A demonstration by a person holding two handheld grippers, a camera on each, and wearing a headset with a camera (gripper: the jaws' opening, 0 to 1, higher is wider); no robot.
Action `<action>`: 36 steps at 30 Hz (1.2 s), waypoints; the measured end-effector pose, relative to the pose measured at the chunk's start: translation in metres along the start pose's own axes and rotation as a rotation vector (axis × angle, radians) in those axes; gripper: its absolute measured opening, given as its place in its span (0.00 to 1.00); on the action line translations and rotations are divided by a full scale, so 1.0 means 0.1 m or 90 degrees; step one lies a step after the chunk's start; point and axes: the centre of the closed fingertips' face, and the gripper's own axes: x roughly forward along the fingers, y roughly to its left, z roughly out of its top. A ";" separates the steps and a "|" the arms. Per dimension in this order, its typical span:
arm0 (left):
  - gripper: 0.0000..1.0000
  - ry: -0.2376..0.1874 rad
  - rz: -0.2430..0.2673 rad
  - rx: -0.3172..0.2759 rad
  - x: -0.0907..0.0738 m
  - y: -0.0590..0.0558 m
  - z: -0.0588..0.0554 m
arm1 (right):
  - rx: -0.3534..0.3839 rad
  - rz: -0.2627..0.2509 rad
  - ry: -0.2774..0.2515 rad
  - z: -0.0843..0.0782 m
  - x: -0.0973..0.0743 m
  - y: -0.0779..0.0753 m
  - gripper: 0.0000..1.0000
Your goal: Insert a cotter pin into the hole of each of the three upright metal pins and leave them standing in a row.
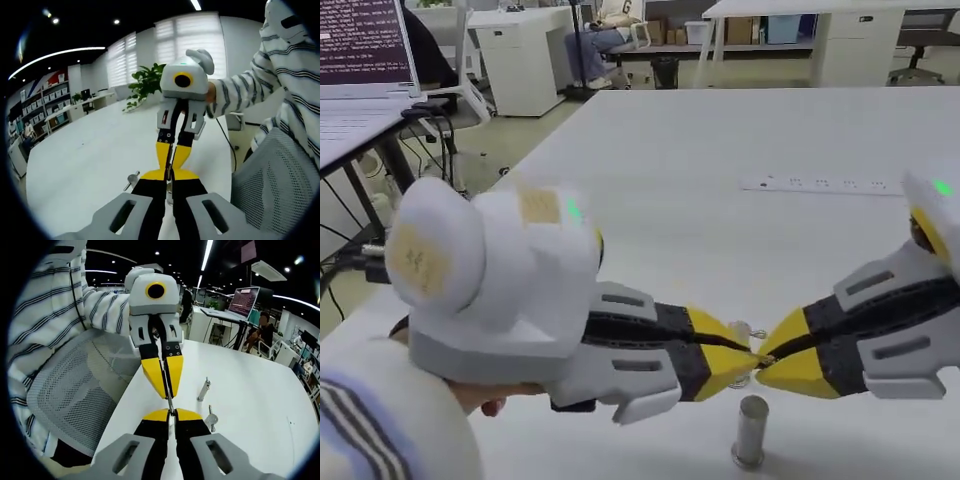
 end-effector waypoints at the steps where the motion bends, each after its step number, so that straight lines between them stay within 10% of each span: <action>1: 0.00 0.005 -0.004 0.003 0.00 -0.01 -0.02 | 0.005 0.006 -0.001 0.00 0.00 0.02 0.00; 22: 0.04 0.044 -0.024 0.016 0.10 -0.05 -0.17 | 0.055 0.000 0.005 -0.08 -0.12 0.13 0.00; 26: 0.20 0.054 -0.015 0.017 0.12 -0.01 -0.21 | 0.070 -0.023 0.012 -0.20 -0.16 0.10 0.00; 36: 0.23 0.092 -0.030 0.006 0.26 -0.04 -0.39 | 0.096 -0.056 0.052 -0.53 -0.23 0.11 0.00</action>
